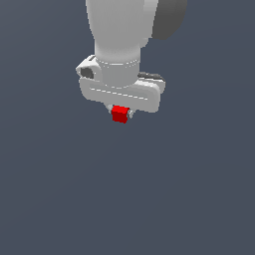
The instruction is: Pick up the red cube and move it to a goal position.
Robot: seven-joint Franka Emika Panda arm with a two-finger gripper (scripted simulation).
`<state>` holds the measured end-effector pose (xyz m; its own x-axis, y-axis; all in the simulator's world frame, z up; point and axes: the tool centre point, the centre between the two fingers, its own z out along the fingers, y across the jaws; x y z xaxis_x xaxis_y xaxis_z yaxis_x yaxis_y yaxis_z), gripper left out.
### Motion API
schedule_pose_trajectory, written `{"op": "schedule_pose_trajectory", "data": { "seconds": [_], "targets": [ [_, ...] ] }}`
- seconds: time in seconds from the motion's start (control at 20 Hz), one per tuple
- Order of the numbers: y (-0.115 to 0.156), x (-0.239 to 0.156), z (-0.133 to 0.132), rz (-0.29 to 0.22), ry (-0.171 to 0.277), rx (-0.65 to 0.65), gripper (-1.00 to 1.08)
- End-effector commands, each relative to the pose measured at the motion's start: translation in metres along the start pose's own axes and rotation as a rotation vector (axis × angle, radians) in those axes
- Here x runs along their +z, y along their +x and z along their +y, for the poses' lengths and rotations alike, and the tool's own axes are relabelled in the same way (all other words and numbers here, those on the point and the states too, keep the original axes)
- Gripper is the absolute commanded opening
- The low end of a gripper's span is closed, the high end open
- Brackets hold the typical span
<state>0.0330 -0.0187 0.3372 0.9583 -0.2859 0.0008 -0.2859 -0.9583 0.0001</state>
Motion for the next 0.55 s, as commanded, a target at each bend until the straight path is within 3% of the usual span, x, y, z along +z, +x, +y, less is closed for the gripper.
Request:
{"op": "schedule_pose_trajectory", "data": {
  "seconds": [0.0, 0.5],
  "targets": [
    [0.005, -0.010, 0.000, 0.000, 0.000, 0.000, -1.00],
    [0.013, -0.024, 0.001, 0.000, 0.000, 0.000, -1.00]
  ]
}}
